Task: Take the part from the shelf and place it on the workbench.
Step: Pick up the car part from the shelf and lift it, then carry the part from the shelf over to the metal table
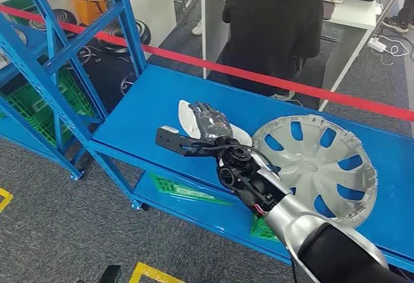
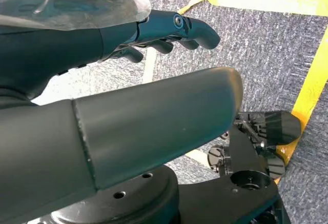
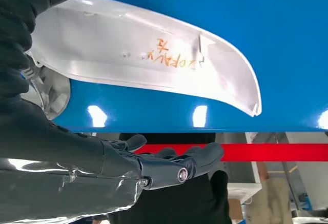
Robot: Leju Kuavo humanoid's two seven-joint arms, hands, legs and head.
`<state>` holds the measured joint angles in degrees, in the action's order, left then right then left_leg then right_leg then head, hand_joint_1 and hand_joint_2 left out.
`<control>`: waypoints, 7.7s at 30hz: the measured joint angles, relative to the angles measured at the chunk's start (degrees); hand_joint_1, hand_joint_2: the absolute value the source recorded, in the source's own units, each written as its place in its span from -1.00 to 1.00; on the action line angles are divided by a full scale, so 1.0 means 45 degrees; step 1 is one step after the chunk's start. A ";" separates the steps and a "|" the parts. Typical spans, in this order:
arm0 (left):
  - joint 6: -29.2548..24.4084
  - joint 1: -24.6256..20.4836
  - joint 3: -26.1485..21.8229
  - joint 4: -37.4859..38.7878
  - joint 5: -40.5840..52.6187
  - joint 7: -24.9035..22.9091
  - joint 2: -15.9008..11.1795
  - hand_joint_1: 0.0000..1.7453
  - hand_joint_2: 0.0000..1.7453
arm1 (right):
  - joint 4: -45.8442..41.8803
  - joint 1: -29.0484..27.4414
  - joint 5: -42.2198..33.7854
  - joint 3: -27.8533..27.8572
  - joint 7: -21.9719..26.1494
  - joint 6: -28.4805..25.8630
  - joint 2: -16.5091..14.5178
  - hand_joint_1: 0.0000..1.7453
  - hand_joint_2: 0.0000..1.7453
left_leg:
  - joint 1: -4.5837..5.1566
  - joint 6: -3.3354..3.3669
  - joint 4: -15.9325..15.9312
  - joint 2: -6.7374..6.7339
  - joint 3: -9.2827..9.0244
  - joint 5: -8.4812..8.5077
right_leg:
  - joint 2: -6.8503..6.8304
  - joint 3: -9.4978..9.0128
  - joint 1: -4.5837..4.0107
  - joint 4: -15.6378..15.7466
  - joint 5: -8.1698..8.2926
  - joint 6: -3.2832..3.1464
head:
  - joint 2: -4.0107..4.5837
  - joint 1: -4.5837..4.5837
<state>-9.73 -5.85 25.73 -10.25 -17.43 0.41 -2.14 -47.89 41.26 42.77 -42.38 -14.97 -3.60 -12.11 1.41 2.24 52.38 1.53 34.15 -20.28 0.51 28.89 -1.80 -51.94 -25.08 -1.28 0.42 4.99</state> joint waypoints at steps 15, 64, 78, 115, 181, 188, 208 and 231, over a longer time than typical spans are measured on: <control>-0.0239 0.0260 0.0001 0.0000 -0.0313 0.0055 -0.0182 -1.00 -1.00 | -0.2274 -0.1642 0.1195 -0.0591 -0.1976 -0.0058 -0.0024 -1.00 1.00 | -0.0001 -0.0020 0.0000 -0.0002 -0.0002 -0.0017 | 0.0003 0.0020 0.0000 0.0000 -0.0023 -0.0019 | -0.0001 0.0002; -0.0243 0.0243 0.0374 -0.0005 -0.0090 -0.0170 -0.0631 -1.00 -1.00 | -0.2086 -0.3095 0.2575 0.0738 -0.3253 -0.0946 0.0542 -1.00 1.00 | -0.0002 -0.0027 0.0001 -0.0005 -0.0003 -0.0023 | 0.0008 0.0024 0.0001 0.0001 -0.0030 -0.0030 | -0.0004 0.0002; -0.0205 0.0239 0.0444 -0.0005 -0.0106 -0.0177 -0.0630 -1.00 -1.00 | -0.1780 -0.3322 0.2578 0.1124 -0.3315 -0.0668 0.0637 -0.54 1.00 | -0.0002 -0.0027 0.0001 -0.0005 -0.0003 -0.0024 | 0.0009 0.0024 0.0001 0.0001 -0.0030 -0.0030 | -0.0003 0.0001; 0.0311 0.0272 0.0588 -0.0005 -0.1436 0.0890 -0.0457 -1.00 1.00 | -0.0624 -0.3216 0.2259 0.1693 -0.2249 -0.0785 0.0704 1.00 1.00 | -0.0002 -0.0027 0.0000 -0.0005 -0.0048 -0.0024 | 0.0007 -0.0024 0.0001 0.0002 -0.0027 -0.0028 | -0.0005 -0.0001; 0.0443 0.0127 0.0617 -0.0005 -0.2052 0.0786 -0.0311 -1.00 1.00 | -0.4564 -0.3244 -1.3198 0.1438 1.1603 0.5604 0.0797 1.00 1.00 | 0.0002 -0.0037 0.0000 0.0001 -0.0046 -0.0031 | -0.0004 -0.0041 -0.0004 0.0001 -0.0039 -0.0038 | -0.0003 0.0001; 0.0404 0.0260 0.0617 -0.0005 -0.2171 0.0879 -0.0248 -1.00 1.00 | -0.4227 -0.3240 -1.3387 0.1067 1.1190 0.4297 0.0752 1.00 1.00 | 0.0002 -0.0040 0.0000 0.0001 -0.0045 -0.0033 | -0.0003 -0.0030 0.0000 0.0001 -0.0040 -0.0038 | -0.0003 0.0002; 0.0423 0.0291 0.0629 -0.0006 -0.2266 0.0795 -0.0101 -1.00 1.00 | -0.4076 -0.3419 -1.3193 0.0858 1.1226 0.3802 0.0839 1.00 1.00 | -0.0013 0.0129 0.0047 0.0021 -0.0081 -0.0170 | -0.0030 -0.0118 0.0012 -0.0064 -0.0212 0.0184 | -0.0004 0.0000; 0.0448 0.0290 0.0726 -0.0005 -0.2277 0.0715 0.0138 -1.00 1.00 | -0.4438 -0.3794 -1.2999 0.0741 1.0841 0.3699 0.1188 1.00 1.00 | -0.0482 -0.0845 0.3679 -0.0311 0.1562 -0.1690 | -0.0909 -0.0070 0.0418 -0.0046 -0.0020 0.0036 | -0.0002 0.0039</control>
<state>-7.71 -4.54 28.99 -10.27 -27.68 3.63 -1.52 -67.86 24.19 -15.72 -39.05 33.81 13.05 -6.76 -0.76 -1.56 68.93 0.13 41.18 -27.88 -3.58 28.57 0.08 -52.15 -25.17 -1.12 0.40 5.17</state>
